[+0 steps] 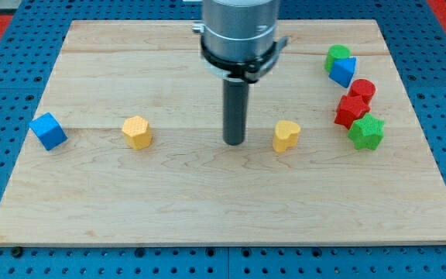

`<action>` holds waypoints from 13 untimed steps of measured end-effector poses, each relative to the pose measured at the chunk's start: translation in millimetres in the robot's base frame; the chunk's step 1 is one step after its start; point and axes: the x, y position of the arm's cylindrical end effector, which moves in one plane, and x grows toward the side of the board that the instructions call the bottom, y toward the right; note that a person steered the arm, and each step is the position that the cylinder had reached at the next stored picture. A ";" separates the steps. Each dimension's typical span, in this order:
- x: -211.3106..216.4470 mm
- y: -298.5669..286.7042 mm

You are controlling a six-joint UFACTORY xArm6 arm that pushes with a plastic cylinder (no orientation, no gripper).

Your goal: Move yellow heart below the green star

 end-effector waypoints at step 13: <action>-8.7 65.0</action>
